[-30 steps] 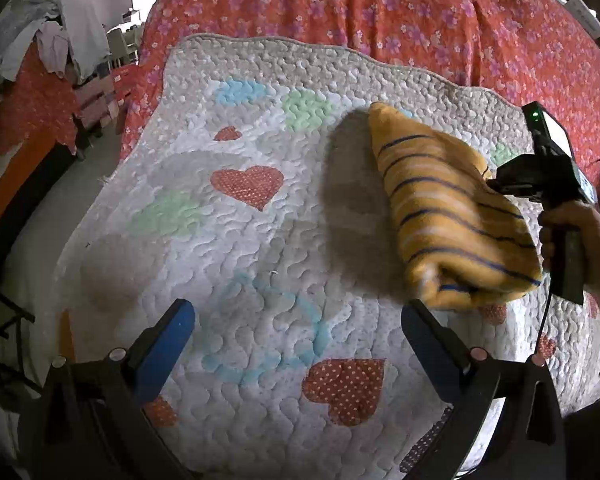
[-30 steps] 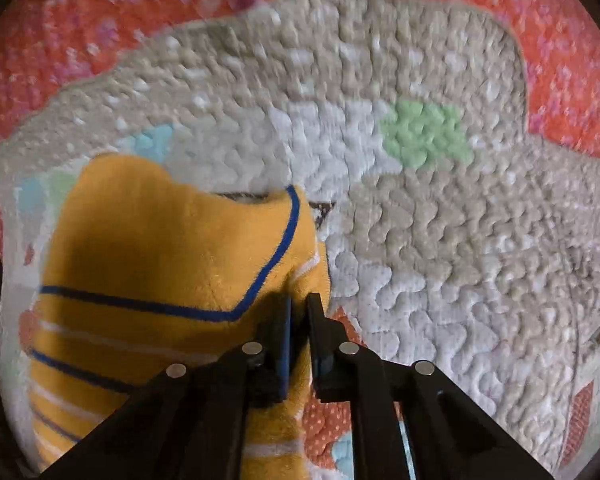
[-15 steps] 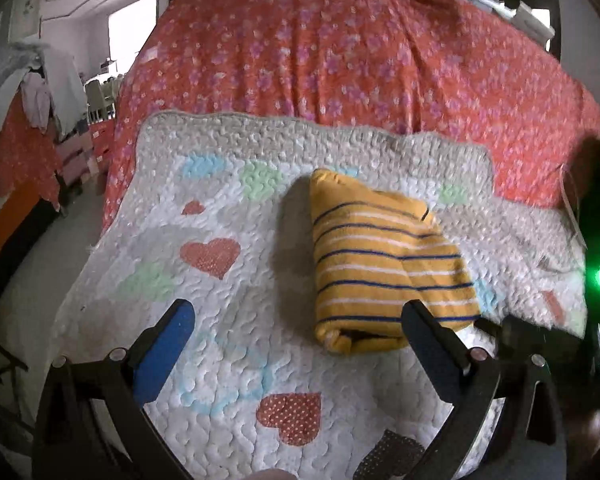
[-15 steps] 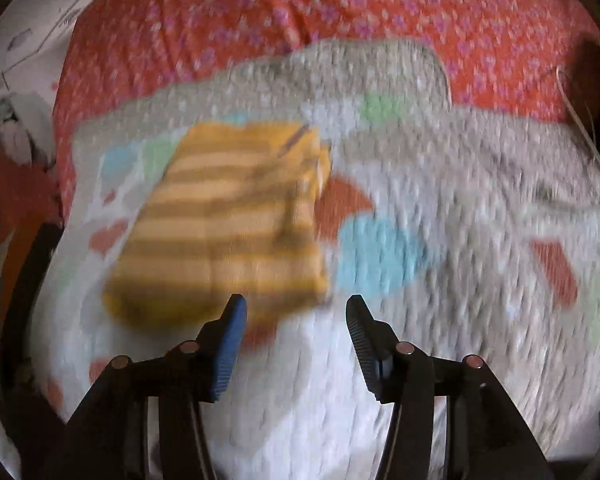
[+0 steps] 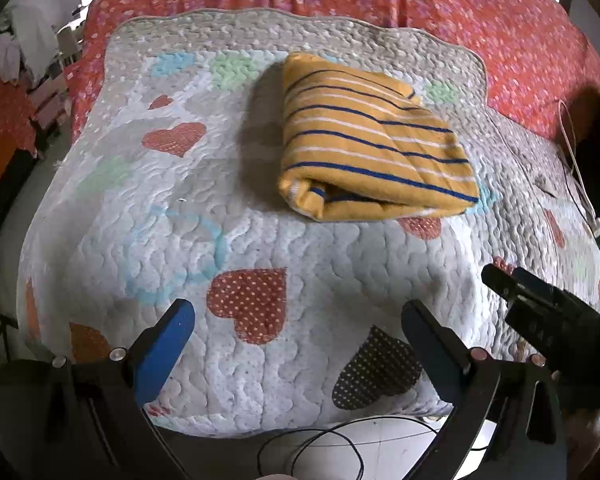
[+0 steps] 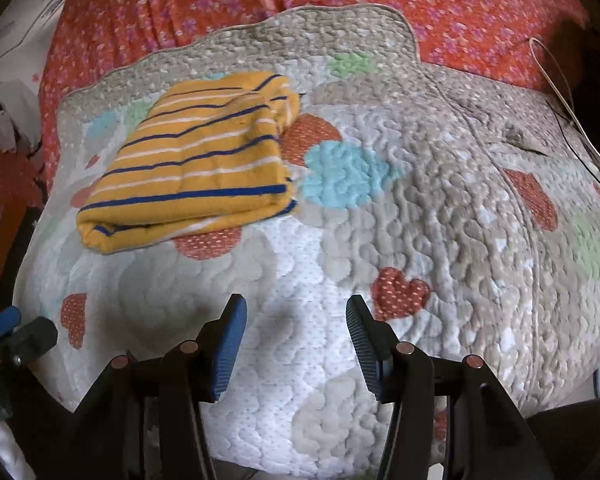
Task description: Fold small clothes
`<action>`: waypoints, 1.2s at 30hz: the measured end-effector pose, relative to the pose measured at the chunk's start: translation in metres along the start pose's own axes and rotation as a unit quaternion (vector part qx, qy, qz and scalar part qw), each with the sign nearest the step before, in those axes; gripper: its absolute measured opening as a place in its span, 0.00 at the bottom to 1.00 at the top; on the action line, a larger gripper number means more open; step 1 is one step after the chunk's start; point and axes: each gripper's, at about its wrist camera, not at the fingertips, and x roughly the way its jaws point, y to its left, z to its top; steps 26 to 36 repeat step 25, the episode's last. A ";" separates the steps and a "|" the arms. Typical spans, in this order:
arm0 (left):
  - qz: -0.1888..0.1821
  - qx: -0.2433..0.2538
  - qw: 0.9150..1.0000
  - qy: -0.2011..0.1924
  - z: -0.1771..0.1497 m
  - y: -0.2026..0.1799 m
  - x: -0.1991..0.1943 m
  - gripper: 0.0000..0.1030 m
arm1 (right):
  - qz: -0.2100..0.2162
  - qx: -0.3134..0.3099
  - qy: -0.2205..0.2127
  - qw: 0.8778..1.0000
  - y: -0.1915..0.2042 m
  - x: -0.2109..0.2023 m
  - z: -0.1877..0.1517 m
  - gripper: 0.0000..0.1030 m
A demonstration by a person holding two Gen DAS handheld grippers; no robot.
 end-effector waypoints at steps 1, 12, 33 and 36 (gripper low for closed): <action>-0.001 0.004 1.000 0.000 -0.001 -0.002 0.000 1.00 | -0.001 0.001 -0.001 1.000 -0.002 -0.001 -0.001 0.54; -0.010 0.007 1.000 0.020 -0.003 -0.005 0.010 1.00 | -0.006 -0.024 -0.004 1.000 0.009 0.000 -0.004 0.56; -0.010 0.002 0.999 0.037 -0.005 -0.005 0.021 1.00 | -0.012 -0.024 0.005 1.000 0.008 0.010 -0.006 0.59; -0.010 0.002 0.999 0.037 -0.005 -0.005 0.021 1.00 | -0.012 -0.024 0.005 1.000 0.008 0.010 -0.006 0.59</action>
